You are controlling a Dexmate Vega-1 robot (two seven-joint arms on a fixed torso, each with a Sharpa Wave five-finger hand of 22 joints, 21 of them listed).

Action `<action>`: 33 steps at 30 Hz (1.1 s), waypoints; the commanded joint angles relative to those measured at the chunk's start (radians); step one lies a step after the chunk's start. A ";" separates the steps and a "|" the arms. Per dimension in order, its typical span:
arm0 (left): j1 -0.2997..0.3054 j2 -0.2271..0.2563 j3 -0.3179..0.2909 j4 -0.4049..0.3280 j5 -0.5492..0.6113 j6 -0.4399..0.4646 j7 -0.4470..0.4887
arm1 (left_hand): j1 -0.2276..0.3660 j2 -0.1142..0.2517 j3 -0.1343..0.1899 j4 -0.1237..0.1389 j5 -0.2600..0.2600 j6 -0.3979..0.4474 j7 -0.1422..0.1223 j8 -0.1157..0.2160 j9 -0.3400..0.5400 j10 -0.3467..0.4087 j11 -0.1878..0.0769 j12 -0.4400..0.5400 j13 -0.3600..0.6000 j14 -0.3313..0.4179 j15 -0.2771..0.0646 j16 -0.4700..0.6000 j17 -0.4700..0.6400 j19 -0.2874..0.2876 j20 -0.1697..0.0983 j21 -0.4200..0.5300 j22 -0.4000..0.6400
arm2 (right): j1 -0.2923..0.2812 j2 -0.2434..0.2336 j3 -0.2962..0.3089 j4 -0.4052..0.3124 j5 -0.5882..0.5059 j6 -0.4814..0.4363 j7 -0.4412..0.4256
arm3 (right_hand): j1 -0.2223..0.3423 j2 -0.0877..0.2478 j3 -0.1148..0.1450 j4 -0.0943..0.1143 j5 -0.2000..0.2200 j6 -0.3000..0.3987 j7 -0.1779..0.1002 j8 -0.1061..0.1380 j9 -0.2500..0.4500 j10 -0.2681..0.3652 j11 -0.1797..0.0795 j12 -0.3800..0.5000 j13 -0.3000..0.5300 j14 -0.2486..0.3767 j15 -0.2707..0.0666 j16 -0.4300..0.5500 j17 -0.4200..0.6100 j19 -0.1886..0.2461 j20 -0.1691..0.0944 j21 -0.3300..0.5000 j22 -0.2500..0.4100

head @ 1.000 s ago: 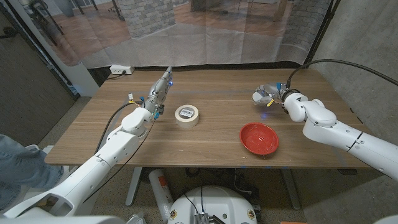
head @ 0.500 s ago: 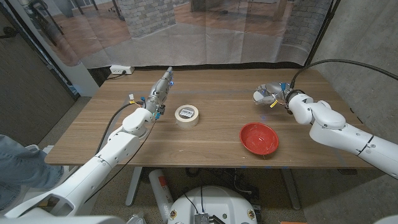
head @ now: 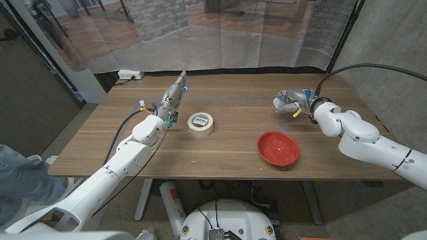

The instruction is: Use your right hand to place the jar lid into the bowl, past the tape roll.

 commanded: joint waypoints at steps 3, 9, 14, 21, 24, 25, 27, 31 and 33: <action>0.007 0.009 -0.003 -0.014 0.004 0.012 0.008 | 0.007 0.011 -0.003 -0.001 -0.003 -0.005 0.000 0.001 0.004 -0.007 0.002 -0.001 0.004 -0.034 0.002 -0.004 0.003 -0.158 -0.010 0.000 0.002 | -0.050 -0.025 0.038 -0.038 0.006 0.012 -0.023 | 0.005 0.014 0.006 0.002 -0.003 0.018 0.002 0.007 0.002 0.087 -0.065 0.007 0.006 0.009 -0.081 -0.001 0.004 0.011 -0.002 -0.004 0.002; 0.002 0.009 -0.001 -0.012 0.004 0.014 0.004 | 0.007 0.012 -0.003 -0.002 -0.003 -0.005 0.000 0.001 0.004 -0.007 0.002 -0.001 0.004 -0.035 0.002 -0.004 0.003 -0.158 -0.009 0.000 0.002 | -0.071 -0.037 0.055 -0.057 0.009 0.009 -0.030 | 0.008 0.014 0.007 0.001 -0.003 0.024 0.001 0.008 0.002 0.091 -0.070 0.008 0.007 0.012 -0.083 -0.001 0.005 0.012 -0.003 -0.007 0.002; -0.004 0.008 0.002 -0.010 0.003 0.018 0.000 | 0.007 0.012 -0.003 -0.002 -0.004 -0.005 0.001 0.001 0.004 -0.006 0.003 0.000 0.004 -0.035 0.003 -0.004 0.003 -0.159 -0.009 0.000 0.002 | -0.087 -0.047 0.068 -0.072 0.014 0.003 -0.032 | 0.010 0.015 0.007 0.001 -0.004 0.030 0.002 0.009 0.002 0.093 -0.075 0.008 0.008 0.015 -0.084 -0.001 0.005 0.013 -0.004 -0.009 0.002; -0.011 0.006 0.005 -0.006 0.007 0.021 0.001 | 0.008 0.012 -0.004 -0.002 -0.004 -0.005 0.000 0.001 0.004 -0.008 0.003 -0.001 0.004 -0.036 0.002 -0.005 0.003 -0.159 -0.008 0.000 0.002 | -0.105 -0.061 0.080 -0.091 0.013 -0.009 -0.030 | 0.011 0.017 0.008 0.002 -0.004 0.035 0.002 0.010 0.003 0.095 -0.074 0.009 0.009 0.016 -0.083 -0.001 0.006 0.015 -0.005 -0.010 0.002; -0.015 0.002 0.007 -0.001 0.007 0.021 0.000 | 0.009 0.013 -0.004 -0.003 -0.004 -0.005 0.000 0.001 0.004 -0.010 0.004 -0.002 0.004 -0.038 0.002 -0.005 0.003 -0.160 -0.007 0.000 0.002 | -0.117 -0.068 0.088 -0.100 0.016 -0.014 -0.034 | 0.012 0.018 0.008 0.001 -0.005 0.036 0.004 0.010 0.003 0.094 -0.077 0.008 0.009 0.018 -0.084 -0.001 0.006 0.015 -0.005 -0.011 0.002; -0.017 0.001 0.008 0.001 0.007 0.021 -0.001 | 0.010 0.013 -0.004 -0.003 -0.004 -0.005 0.000 0.001 0.004 -0.009 0.002 -0.001 0.004 -0.037 0.002 -0.005 0.003 -0.160 -0.007 0.000 0.002 | -0.122 -0.072 0.092 -0.103 0.018 -0.012 -0.037 | 0.012 0.019 0.009 0.001 -0.005 0.036 0.003 0.010 0.003 0.094 -0.074 0.008 0.009 0.018 -0.084 -0.001 0.007 0.015 -0.005 -0.012 0.002; -0.020 -0.001 0.011 0.004 0.008 0.020 -0.004 | 0.010 0.013 -0.004 -0.004 -0.004 -0.006 0.000 0.000 0.004 -0.009 0.002 -0.001 0.004 -0.037 0.002 -0.005 0.003 -0.160 -0.007 0.000 0.002 | -0.131 -0.077 0.099 -0.108 0.022 -0.013 -0.043 | 0.014 0.020 0.009 0.001 -0.005 0.037 0.003 0.009 0.003 0.095 -0.075 0.009 0.010 0.018 -0.084 -0.001 0.007 0.016 -0.006 -0.012 0.002; -0.025 -0.004 0.013 0.010 0.008 0.021 -0.007 | 0.011 0.013 -0.004 -0.004 -0.004 -0.006 0.000 0.001 0.004 -0.011 0.002 -0.002 0.004 -0.038 0.003 -0.005 0.002 -0.160 -0.007 0.000 0.002 | -0.151 -0.088 0.114 -0.118 0.031 -0.017 -0.055 | 0.016 0.020 0.010 0.000 -0.005 0.036 0.004 0.008 0.003 0.096 -0.072 0.009 0.010 0.020 -0.085 -0.001 0.007 0.017 -0.006 -0.013 0.002; -0.027 -0.005 0.015 0.011 0.010 0.021 -0.006 | 0.012 0.013 -0.004 -0.005 -0.004 -0.006 0.000 0.001 0.004 -0.010 0.002 -0.002 0.004 -0.038 0.003 -0.005 0.002 -0.160 -0.006 0.000 0.002 | -0.159 -0.092 0.121 -0.121 0.038 -0.014 -0.060 | 0.016 0.020 0.010 0.000 -0.005 0.036 0.003 0.008 0.003 0.096 -0.073 0.009 0.010 0.021 -0.085 -0.001 0.007 0.018 -0.006 -0.013 0.002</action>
